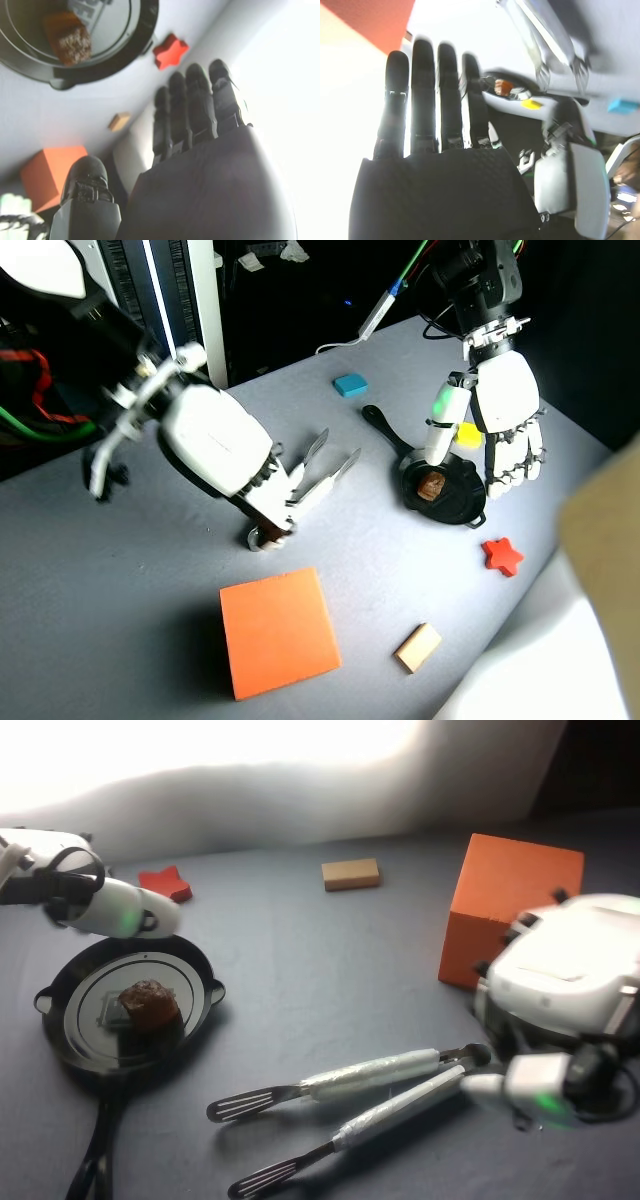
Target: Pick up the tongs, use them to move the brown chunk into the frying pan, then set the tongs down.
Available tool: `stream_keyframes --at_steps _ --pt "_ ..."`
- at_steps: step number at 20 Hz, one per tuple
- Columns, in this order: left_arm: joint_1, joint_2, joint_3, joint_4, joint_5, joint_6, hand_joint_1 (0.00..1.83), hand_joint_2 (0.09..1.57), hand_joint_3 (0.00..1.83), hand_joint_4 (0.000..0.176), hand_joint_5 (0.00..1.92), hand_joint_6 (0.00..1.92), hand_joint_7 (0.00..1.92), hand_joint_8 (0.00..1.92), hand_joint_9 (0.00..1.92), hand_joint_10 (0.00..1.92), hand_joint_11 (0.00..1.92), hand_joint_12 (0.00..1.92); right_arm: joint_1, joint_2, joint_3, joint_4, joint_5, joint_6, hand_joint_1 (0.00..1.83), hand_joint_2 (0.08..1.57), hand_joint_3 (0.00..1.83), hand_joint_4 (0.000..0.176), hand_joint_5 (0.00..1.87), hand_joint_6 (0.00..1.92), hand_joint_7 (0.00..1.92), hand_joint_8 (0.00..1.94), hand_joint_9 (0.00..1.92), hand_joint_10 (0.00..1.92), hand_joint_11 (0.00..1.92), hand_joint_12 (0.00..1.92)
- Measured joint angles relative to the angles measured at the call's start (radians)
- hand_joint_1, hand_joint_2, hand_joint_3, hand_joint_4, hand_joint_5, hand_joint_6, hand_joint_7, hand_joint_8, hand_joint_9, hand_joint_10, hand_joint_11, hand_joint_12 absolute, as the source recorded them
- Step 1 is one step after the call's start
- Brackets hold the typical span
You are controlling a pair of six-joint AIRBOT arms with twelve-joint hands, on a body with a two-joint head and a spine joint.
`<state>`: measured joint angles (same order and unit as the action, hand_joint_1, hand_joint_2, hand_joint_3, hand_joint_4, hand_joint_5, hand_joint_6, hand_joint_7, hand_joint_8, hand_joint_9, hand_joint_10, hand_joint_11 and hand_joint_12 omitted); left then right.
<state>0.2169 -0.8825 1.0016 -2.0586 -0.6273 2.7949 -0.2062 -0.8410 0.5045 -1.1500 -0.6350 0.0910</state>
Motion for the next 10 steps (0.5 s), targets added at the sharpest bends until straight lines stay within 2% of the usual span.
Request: stream_keyframes --at_steps 1,2,3,5,6,7,9,10 --pt "0.0 0.0 0.002 0.0 -0.006 0.0 0.13 1.35 0.01 0.0 0.66 1.16 0.69 1.6 0.59 1.8 0.43 1.92 0.004 0.031 -0.031 0.037 -0.031 -0.007 0.28 1.36 0.01 0.0 0.96 1.2 1.06 1.41 0.88 1.74 0.63 1.92" --pt "0.0 0.0 -0.002 0.001 -0.007 0.0 0.24 1.4 0.02 0.0 0.73 1.36 0.77 1.7 0.66 1.9 0.5 1.92 0.004 0.052 -0.052 0.051 -0.043 -0.021 0.22 1.4 0.01 0.0 1.03 1.36 1.16 1.51 1.01 1.83 0.76 1.92" --pt "0.002 0.0 -0.008 0.0 -0.011 -0.001 0.34 1.42 0.01 0.0 0.79 1.52 0.85 1.77 0.75 1.92 0.59 1.92 0.016 0.066 -0.063 0.06 -0.051 -0.031 0.27 1.41 0.01 0.0 1.07 1.44 1.21 1.58 1.09 1.89 0.86 1.92" --pt "0.013 0.0 -0.025 -0.001 -0.008 -0.002 0.48 1.44 0.01 0.0 0.93 1.8 1.0 1.84 0.95 1.92 0.82 1.92 0.039 0.083 -0.064 0.019 -0.04 -0.027 0.44 1.43 0.01 0.0 1.12 1.76 1.25 1.87 1.25 1.92 1.15 1.92" --pt "0.016 0.0 -0.03 -0.006 -0.005 -0.002 0.48 1.44 0.01 0.0 0.97 1.83 1.04 1.84 1.02 1.92 0.9 1.92 0.04 0.096 -0.064 0.005 -0.034 -0.027 0.53 1.46 0.02 0.0 1.15 1.87 1.3 1.93 1.3 1.92 1.26 1.92" --pt "0.016 0.0 -0.029 -0.008 -0.01 -0.002 0.55 1.45 0.0 0.0 1.01 1.9 1.1 1.87 1.09 1.92 0.99 1.92 0.04 0.1 -0.064 0.014 -0.036 -0.026 0.57 1.47 0.02 0.0 1.16 1.91 1.32 1.94 1.32 1.92 1.3 1.92" --pt "0.016 0.0 -0.022 0.0 -0.021 -0.003 0.61 1.45 0.0 0.0 1.05 1.76 1.13 1.79 1.11 1.92 1.0 1.92 0.04 0.109 -0.064 0.001 -0.035 -0.012 0.55 1.51 0.03 0.0 1.14 1.92 1.28 1.94 1.3 1.92 1.28 1.92" --pt "0.016 0.0 -0.02 0.0 -0.019 -0.005 0.64 1.45 0.0 0.0 1.04 1.78 1.13 1.78 1.11 1.92 1.02 1.92 0.039 0.113 -0.064 -0.034 -0.034 -0.002 0.61 1.49 0.02 0.0 1.14 1.92 1.28 1.94 1.3 1.92 1.29 1.92"
